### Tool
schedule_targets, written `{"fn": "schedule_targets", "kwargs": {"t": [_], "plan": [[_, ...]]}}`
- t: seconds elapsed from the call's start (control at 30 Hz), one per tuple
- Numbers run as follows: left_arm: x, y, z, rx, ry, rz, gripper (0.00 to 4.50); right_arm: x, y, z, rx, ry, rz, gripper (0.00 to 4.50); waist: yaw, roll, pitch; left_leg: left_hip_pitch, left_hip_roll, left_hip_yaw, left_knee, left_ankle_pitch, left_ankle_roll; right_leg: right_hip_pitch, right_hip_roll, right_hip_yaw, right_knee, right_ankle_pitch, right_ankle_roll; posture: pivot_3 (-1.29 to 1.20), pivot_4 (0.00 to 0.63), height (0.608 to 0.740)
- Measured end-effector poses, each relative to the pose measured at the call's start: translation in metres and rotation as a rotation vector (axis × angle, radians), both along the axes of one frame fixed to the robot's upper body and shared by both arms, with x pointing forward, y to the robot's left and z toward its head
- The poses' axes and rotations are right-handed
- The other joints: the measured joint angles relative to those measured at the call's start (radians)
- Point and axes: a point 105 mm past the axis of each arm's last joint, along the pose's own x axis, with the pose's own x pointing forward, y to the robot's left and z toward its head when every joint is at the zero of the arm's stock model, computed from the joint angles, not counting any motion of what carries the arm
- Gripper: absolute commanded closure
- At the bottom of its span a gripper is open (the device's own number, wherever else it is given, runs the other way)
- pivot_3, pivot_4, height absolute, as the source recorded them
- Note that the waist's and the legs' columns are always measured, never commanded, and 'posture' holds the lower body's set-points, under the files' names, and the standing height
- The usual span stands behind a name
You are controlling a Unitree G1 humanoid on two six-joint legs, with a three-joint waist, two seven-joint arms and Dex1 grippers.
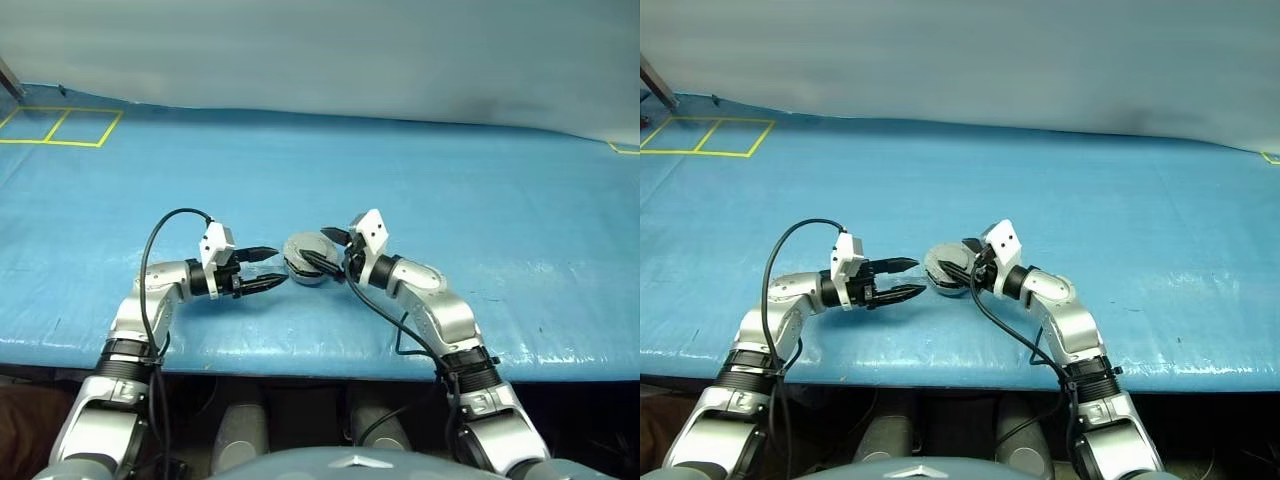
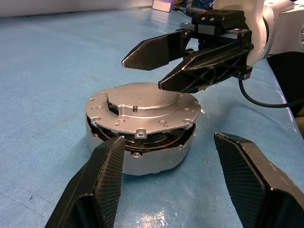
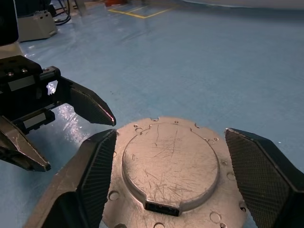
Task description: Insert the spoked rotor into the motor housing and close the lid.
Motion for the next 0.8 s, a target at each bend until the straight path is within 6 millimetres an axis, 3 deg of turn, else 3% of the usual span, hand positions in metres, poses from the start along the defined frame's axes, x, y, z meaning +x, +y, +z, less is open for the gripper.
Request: {"fn": "schedule_targets", "kwargs": {"t": [0.43, 0.63, 0.8], "plan": [[0.001, 0.002, 0.000, 0.004, -0.002, 0.014, 1.23, 0.000, 0.010, -0.015, -0.040, 0.023, -0.014, 0.02, 0.000, 0.000, 0.000, 0.000, 0.000, 0.000, -0.001, 0.000, 0.000, 0.000, 0.000, 0.000, 0.000, -0.001, 0.000, 0.00, 0.150, 0.740], [0.001, 0.006, -0.001, 0.006, -0.002, 0.035, 1.23, 0.002, 0.007, -0.016, -0.032, 0.027, -0.033, 1.49, -0.001, 0.000, 0.000, 0.001, 0.000, 0.000, -0.001, 0.000, 0.000, 0.000, 0.000, 0.000, 0.000, -0.001, 0.000, 0.00, 0.150, 0.740], [0.001, 0.008, -0.004, 0.008, 0.004, 0.049, 1.23, 0.002, 0.006, -0.016, -0.042, 0.023, -0.023, 1.49, -0.001, 0.000, 0.000, 0.001, 0.000, 0.000, -0.001, 0.000, 0.000, 0.000, 0.000, 0.000, 0.000, -0.001, 0.000, 0.00, 0.150, 0.740]]}}
